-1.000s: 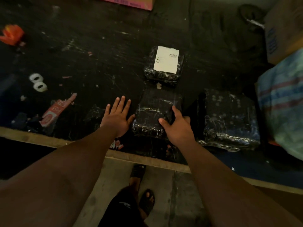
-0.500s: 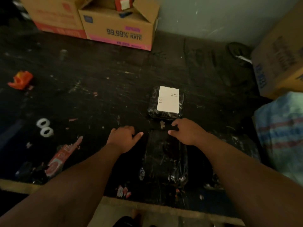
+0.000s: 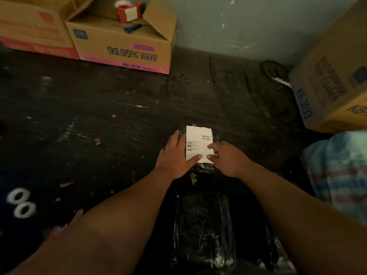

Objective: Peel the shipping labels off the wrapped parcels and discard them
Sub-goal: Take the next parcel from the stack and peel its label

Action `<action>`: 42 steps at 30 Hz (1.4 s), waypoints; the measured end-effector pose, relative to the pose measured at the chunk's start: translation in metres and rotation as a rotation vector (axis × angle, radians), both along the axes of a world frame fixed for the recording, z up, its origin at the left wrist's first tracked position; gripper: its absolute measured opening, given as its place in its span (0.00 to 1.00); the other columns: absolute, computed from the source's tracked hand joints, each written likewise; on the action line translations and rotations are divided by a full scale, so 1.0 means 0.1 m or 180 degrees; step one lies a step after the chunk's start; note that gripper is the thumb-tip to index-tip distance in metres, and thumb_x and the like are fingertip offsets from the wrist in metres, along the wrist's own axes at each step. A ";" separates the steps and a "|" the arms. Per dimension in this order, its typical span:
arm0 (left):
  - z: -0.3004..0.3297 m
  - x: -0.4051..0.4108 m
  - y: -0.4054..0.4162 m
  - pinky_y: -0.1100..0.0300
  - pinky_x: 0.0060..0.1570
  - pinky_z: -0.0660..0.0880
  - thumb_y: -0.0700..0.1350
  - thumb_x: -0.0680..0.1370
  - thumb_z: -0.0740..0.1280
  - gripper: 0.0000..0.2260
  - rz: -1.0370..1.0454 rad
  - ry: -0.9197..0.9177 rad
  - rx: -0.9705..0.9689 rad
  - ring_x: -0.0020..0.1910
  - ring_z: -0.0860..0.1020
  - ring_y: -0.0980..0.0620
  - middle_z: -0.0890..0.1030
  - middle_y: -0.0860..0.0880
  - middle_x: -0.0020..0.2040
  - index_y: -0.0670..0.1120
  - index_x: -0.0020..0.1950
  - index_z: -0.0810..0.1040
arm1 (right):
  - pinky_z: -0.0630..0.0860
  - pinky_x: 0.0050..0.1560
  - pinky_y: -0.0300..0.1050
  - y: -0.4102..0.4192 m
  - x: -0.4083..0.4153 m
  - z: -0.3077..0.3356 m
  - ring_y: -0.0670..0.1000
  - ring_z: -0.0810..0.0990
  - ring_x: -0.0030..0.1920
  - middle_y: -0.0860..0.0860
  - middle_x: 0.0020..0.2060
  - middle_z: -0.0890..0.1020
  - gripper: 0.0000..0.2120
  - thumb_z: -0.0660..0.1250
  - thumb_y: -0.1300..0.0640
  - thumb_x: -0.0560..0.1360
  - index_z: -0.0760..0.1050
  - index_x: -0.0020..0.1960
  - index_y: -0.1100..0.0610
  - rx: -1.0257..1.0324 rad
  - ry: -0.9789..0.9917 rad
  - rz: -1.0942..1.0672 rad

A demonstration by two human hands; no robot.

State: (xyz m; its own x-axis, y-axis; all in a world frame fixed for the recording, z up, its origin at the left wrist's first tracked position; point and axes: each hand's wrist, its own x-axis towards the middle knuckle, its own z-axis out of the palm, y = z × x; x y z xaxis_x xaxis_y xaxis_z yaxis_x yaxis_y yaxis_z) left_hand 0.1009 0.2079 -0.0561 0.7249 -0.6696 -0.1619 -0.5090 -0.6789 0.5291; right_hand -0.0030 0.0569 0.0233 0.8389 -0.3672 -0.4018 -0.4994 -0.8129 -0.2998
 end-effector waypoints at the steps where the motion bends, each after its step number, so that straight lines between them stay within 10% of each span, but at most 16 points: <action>1: -0.01 0.02 -0.05 0.38 0.75 0.59 0.72 0.75 0.62 0.46 -0.0042 -0.0021 -0.0042 0.82 0.48 0.46 0.45 0.49 0.83 0.49 0.83 0.47 | 0.71 0.64 0.47 -0.04 0.08 -0.02 0.54 0.74 0.65 0.55 0.69 0.72 0.22 0.63 0.48 0.80 0.68 0.72 0.52 -0.0005 -0.0055 -0.0024; 17: -0.45 0.24 -0.28 0.45 0.77 0.49 0.75 0.66 0.68 0.60 -0.0037 0.0358 -0.0187 0.81 0.38 0.53 0.35 0.55 0.82 0.51 0.82 0.36 | 0.70 0.67 0.57 -0.56 1.19 -0.51 0.54 0.71 0.67 0.51 0.68 0.73 0.19 0.63 0.52 0.80 0.71 0.70 0.47 -0.0235 0.0080 0.0096; 22: -0.48 0.23 -0.28 0.50 0.76 0.45 0.75 0.65 0.69 0.60 0.0013 0.0307 -0.0275 0.81 0.38 0.54 0.35 0.55 0.82 0.51 0.82 0.37 | 0.72 0.52 0.43 -0.63 1.26 -0.50 0.49 0.77 0.56 0.50 0.60 0.78 0.15 0.69 0.53 0.76 0.79 0.62 0.50 -0.0113 -0.0047 0.0123; 42: -0.39 0.24 -0.27 0.47 0.77 0.44 0.73 0.60 0.75 0.68 -0.0066 0.0500 -0.0208 0.80 0.36 0.55 0.32 0.54 0.81 0.49 0.81 0.33 | 0.76 0.51 0.42 -0.49 1.32 -0.48 0.48 0.80 0.54 0.47 0.52 0.80 0.10 0.71 0.56 0.75 0.80 0.56 0.49 0.0069 -0.0394 0.0082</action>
